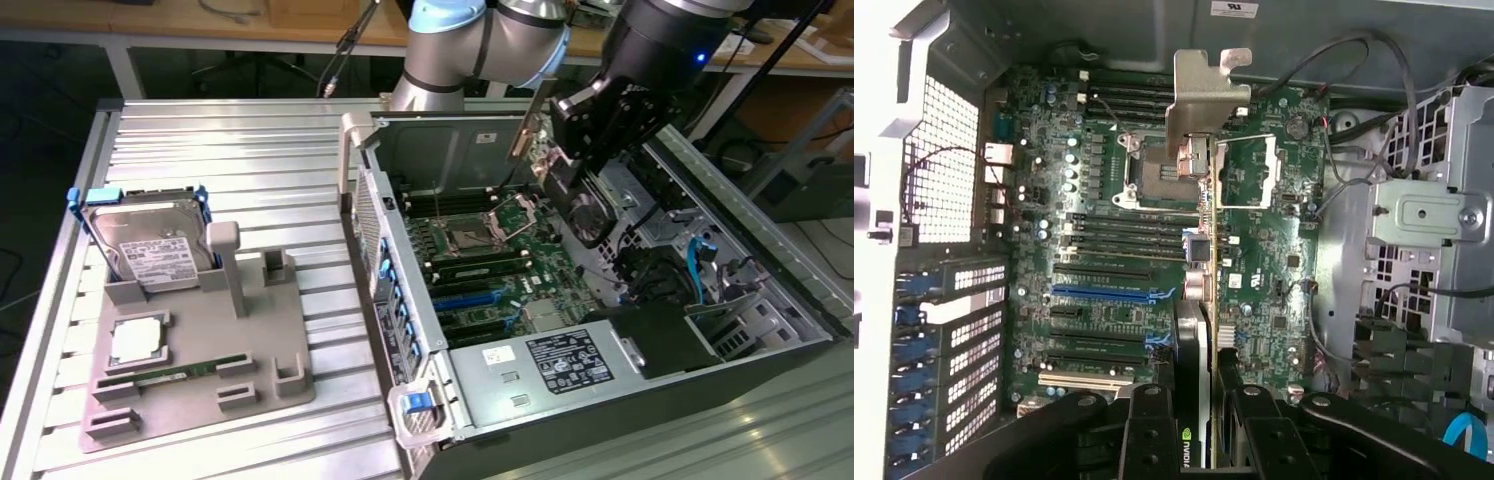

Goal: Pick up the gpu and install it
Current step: 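Insert the gpu into the slot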

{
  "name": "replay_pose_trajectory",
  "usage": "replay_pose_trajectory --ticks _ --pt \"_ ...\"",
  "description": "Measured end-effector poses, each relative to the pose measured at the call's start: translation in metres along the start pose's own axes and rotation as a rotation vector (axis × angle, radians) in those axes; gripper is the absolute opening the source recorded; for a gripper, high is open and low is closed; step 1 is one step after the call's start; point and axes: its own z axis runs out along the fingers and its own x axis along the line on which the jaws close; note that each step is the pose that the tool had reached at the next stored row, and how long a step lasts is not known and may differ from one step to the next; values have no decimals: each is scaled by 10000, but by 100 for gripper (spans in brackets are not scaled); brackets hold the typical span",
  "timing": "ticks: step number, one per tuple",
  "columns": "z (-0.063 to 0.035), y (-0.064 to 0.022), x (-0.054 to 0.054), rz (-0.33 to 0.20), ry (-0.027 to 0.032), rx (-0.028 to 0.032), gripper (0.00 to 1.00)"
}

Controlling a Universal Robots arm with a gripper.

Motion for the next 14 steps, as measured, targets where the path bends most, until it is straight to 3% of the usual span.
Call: replay_pose_trajectory --ticks 14 --pt "0 0 0 -708 35 9 27"
